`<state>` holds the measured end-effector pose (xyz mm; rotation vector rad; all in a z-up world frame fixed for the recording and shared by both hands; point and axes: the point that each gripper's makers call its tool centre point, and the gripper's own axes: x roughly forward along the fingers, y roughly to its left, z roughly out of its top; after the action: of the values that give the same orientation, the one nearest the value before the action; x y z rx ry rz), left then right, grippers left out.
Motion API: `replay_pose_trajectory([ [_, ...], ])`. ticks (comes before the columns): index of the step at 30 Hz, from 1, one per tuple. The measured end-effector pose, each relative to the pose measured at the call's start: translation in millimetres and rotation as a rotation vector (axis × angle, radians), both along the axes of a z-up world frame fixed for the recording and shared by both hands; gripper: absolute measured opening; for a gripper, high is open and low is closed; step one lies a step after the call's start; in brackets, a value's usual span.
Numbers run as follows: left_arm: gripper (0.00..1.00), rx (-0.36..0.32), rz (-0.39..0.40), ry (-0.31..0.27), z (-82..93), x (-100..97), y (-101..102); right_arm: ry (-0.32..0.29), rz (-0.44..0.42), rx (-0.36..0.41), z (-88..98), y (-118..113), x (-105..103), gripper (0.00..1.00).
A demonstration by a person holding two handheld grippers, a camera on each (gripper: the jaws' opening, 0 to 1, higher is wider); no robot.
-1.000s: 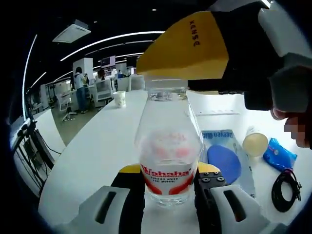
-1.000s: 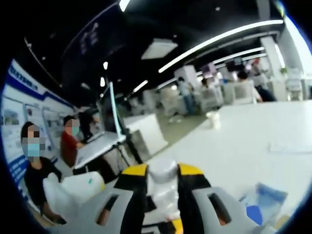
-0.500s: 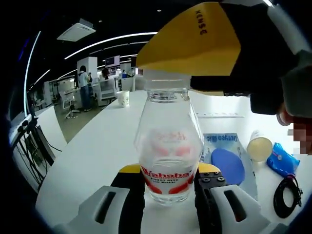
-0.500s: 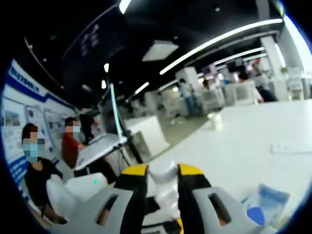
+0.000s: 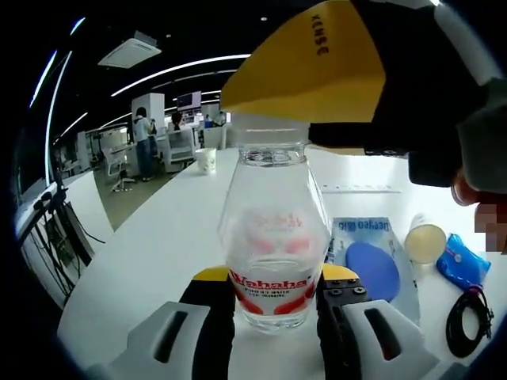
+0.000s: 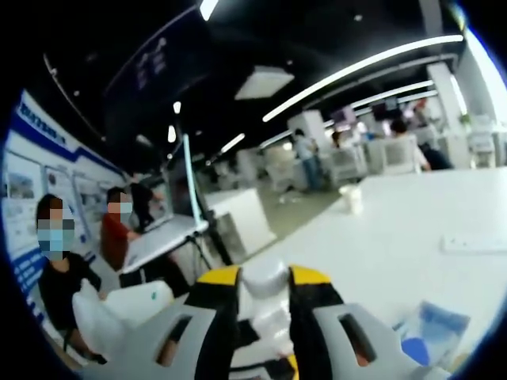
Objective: Arrange the tabletop items into an orderly group along one side of the table until the central work area is clear of visible clutter.
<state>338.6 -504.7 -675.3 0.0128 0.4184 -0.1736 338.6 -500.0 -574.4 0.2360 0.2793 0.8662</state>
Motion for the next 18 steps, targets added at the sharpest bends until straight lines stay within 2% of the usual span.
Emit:
replay_pose_trajectory([
  [3,0.38,0.009,-0.008,-0.002,-0.3,-0.6,-0.9,-0.005,-0.003,-0.002,0.9,0.5,-0.9,0.21],
  [11,0.39,0.020,-0.013,-0.004,-1.3,-0.2,-0.6,-0.010,-0.019,0.009,4.9,-0.6,3.6,0.33],
  [18,0.39,0.009,-0.015,-0.001,-1.7,-0.5,-1.5,-0.009,-0.018,0.000,4.4,-1.1,1.0,0.34],
])
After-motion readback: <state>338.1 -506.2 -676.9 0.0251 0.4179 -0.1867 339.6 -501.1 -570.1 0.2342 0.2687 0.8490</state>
